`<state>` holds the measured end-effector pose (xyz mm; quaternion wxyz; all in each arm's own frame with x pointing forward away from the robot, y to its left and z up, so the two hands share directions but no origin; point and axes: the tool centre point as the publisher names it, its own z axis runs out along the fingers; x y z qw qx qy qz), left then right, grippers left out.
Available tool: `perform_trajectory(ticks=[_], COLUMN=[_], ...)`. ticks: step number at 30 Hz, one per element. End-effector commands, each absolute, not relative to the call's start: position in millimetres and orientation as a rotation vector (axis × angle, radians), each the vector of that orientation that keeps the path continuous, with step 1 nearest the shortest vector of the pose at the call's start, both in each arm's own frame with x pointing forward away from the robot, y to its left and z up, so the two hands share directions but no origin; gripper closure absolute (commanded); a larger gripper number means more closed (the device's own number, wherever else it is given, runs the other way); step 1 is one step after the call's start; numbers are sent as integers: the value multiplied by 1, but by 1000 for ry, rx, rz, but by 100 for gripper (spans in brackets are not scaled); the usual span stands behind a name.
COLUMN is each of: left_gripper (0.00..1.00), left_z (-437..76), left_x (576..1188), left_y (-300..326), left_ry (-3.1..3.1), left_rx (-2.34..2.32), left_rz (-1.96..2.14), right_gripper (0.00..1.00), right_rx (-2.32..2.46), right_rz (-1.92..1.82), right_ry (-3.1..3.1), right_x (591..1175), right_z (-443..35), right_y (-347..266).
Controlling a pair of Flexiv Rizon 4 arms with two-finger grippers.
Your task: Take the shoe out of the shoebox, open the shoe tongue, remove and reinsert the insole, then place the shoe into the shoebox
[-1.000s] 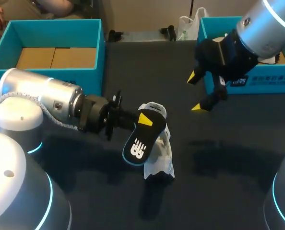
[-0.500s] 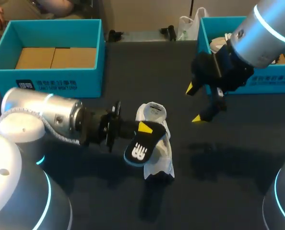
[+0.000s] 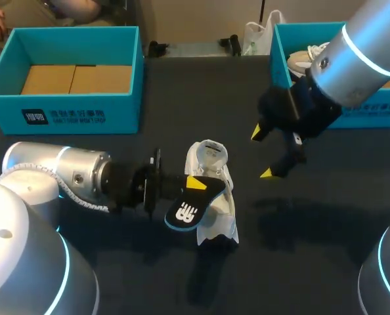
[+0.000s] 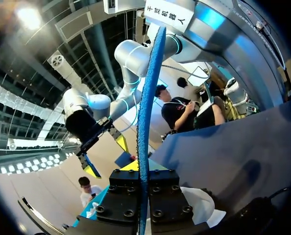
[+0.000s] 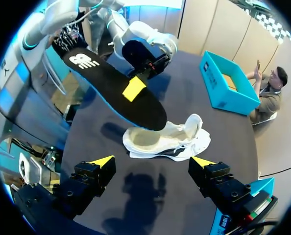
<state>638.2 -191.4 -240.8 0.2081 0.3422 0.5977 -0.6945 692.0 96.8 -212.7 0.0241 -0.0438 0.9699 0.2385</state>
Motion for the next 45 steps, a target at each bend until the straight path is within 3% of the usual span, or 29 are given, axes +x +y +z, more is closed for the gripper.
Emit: perform_trajectory(ticks=[1, 10, 21, 45], left_gripper=[100, 100, 100, 100], left_z=[-252, -269, -269, -280], left_x=[636, 639, 638, 632], left_y=[-199, -199, -204, -206], left_ry=[1649, 1666, 1671, 1710], left_rx=[937, 885, 910, 895], left_rz=[-1963, -2023, -1995, -1975], right_gripper=[0, 0, 0, 0], right_rx=[-111, -109, -109, -32], right_rz=[780, 772, 772, 593], right_ry=[2998, 3049, 3049, 3095], right_x=[692, 673, 673, 678], right_z=[-246, -281, -281, -345], right_y=[108, 114, 114, 132])
